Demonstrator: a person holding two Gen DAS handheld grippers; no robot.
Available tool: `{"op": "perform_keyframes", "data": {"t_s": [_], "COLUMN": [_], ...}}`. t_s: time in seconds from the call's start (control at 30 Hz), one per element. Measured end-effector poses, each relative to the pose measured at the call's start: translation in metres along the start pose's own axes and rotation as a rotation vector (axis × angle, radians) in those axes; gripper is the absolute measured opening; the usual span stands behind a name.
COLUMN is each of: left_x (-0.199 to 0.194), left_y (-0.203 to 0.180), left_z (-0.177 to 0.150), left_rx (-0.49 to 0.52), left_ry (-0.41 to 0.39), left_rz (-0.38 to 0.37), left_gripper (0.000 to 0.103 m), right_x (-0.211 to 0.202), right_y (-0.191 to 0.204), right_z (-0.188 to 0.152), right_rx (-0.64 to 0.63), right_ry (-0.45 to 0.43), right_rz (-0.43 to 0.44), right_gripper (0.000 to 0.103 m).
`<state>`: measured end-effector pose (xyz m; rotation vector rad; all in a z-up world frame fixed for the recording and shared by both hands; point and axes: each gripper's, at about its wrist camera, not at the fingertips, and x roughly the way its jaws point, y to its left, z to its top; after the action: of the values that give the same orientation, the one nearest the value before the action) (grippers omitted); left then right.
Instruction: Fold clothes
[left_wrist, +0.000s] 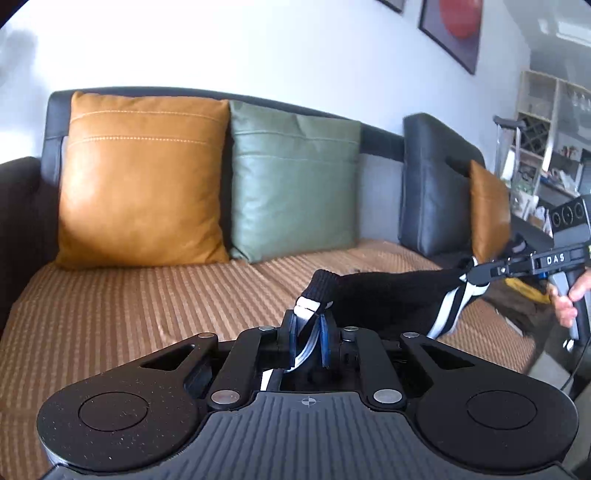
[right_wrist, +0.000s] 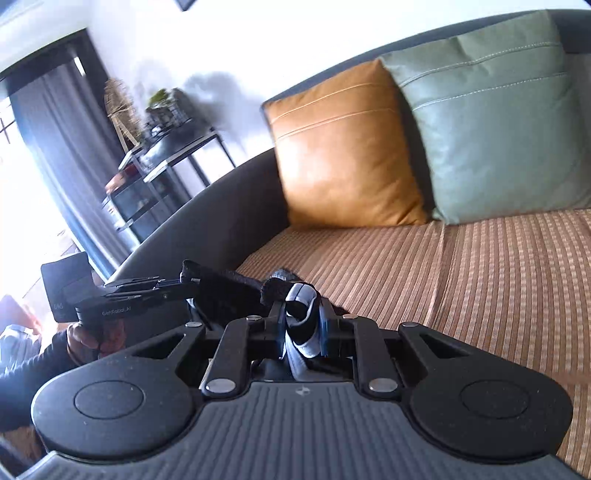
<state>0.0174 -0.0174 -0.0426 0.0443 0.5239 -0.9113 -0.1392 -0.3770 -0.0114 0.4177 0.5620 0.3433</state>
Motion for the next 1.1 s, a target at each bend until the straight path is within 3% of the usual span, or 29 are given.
{"op": "perform_keyframes", "data": {"t_s": [0.3, 0.5, 0.57, 0.6, 0.63, 0.67, 0.7, 0.73, 0.83, 0.97, 1.07, 1.1], "left_x": [-0.038, -0.036, -0.031, -0.028, -0.025, -0.023, -0.020, -0.018, -0.010, 0.011, 0.030, 0.036], "left_y": [-0.010, -0.013, -0.023, -0.025, -0.027, -0.023, -0.019, -0.015, -0.005, -0.011, -0.015, -0.014], "left_z": [-0.061, -0.089, -0.088, -0.086, -0.085, -0.083, -0.082, -0.081, -0.077, -0.076, -0.076, -0.076], "left_rx": [-0.071, -0.084, -0.010, -0.013, -0.018, -0.075, -0.135, -0.195, -0.348, -0.348, -0.335, -0.350], "left_ry": [0.036, 0.121, 0.139, 0.144, 0.149, 0.139, 0.127, 0.116, 0.087, 0.119, 0.156, 0.166], "left_rz": [0.042, 0.071, 0.082, 0.077, 0.072, 0.066, 0.061, 0.055, 0.048, 0.072, 0.094, 0.096], "left_gripper": [0.002, 0.003, 0.028, 0.030, 0.039, 0.047, 0.062, 0.066, 0.069, 0.074, 0.074, 0.070], "right_x": [-0.023, -0.002, 0.009, 0.014, 0.017, 0.019, 0.021, 0.022, 0.023, 0.024, 0.025, 0.026], "right_y": [0.030, 0.060, 0.063, 0.064, 0.064, 0.066, 0.067, 0.069, 0.073, 0.075, 0.073, 0.073], "right_z": [-0.083, -0.132, -0.145, -0.149, -0.153, -0.156, -0.159, -0.161, -0.170, -0.180, -0.185, -0.184], "right_rx": [-0.104, -0.338, -0.386, -0.403, -0.431, -0.465, -0.498, -0.530, -0.608, -0.664, -0.661, -0.655], "right_ry": [0.065, 0.179, 0.221, 0.241, 0.257, 0.267, 0.272, 0.277, 0.293, 0.312, 0.312, 0.307], "right_rz": [-0.003, -0.033, -0.039, -0.043, -0.052, -0.061, -0.067, -0.074, -0.085, -0.089, -0.093, -0.095], "right_gripper": [0.020, 0.020, 0.020, 0.020, 0.020, 0.020, 0.020, 0.020, 0.020, 0.019, 0.019, 0.019]}}
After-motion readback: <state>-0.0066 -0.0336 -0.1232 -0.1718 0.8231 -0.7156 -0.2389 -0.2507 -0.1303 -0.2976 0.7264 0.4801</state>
